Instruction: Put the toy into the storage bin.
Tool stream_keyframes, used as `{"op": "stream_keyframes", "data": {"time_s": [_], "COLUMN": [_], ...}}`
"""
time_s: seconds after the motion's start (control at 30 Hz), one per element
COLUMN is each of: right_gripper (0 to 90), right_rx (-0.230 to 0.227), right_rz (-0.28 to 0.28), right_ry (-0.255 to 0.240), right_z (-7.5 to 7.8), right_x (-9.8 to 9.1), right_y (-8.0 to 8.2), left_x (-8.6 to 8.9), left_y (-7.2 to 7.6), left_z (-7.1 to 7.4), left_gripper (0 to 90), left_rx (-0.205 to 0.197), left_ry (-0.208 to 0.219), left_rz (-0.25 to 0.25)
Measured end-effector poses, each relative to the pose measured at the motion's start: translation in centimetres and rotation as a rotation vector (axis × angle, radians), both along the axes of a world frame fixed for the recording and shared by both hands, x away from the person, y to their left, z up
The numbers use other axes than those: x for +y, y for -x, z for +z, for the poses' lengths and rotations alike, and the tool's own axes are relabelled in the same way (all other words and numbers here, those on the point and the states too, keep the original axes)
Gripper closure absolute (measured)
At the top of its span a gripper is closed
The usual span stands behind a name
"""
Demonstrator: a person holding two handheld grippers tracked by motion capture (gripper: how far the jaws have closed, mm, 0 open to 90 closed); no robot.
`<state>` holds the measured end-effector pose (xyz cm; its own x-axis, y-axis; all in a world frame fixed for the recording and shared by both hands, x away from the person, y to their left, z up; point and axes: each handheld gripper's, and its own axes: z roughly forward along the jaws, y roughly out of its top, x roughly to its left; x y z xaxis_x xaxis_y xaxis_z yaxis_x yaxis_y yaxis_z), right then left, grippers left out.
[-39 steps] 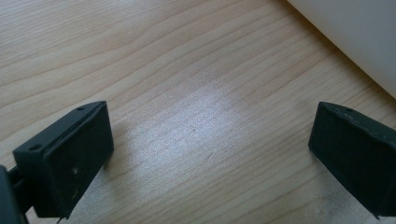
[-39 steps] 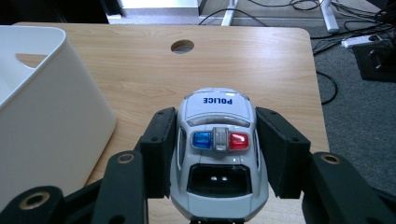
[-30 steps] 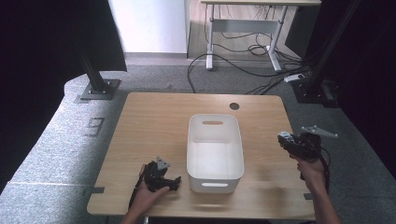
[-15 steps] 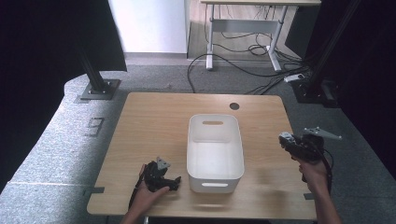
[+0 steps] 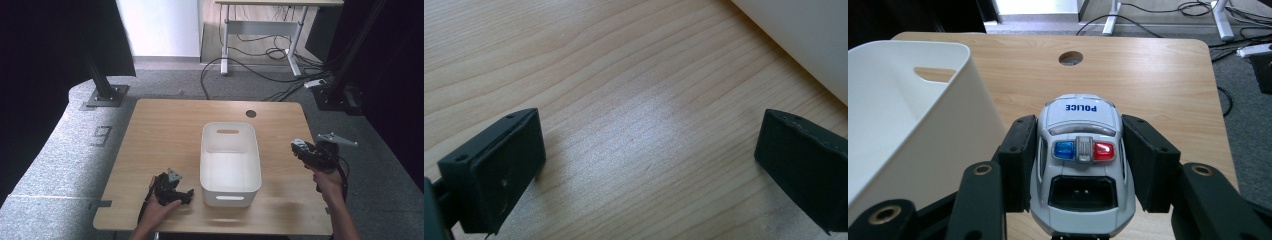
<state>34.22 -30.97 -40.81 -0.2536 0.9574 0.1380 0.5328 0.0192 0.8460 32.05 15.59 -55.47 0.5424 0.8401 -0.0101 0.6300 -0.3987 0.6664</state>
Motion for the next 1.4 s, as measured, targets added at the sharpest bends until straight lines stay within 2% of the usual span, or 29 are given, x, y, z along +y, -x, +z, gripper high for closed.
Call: {"op": "stream_keyframes", "data": {"time_s": [0.73,0.83,1.4], "right_gripper": [49.9,49.9,49.9], "right_rx": [-0.026,-0.026,-0.029], "right_rz": [0.04,0.048,0.067], "right_ry": [0.002,0.012,-0.01], "right_z": [1.6,1.7,2.0], "right_x": [2.9,3.3,5.7], "right_y": [-0.8,-0.9,-1.8], "left_x": [0.0,0.0,0.0], "left_y": [0.0,0.0,0.0], "left_z": [0.0,0.0,0.0], "left_gripper": [0.0,0.0,0.0], "left_rx": [0.001,0.001,0.002], "left_ry": [0.0,0.0,-0.001], "left_rz": [0.0,0.0,-0.001]}}
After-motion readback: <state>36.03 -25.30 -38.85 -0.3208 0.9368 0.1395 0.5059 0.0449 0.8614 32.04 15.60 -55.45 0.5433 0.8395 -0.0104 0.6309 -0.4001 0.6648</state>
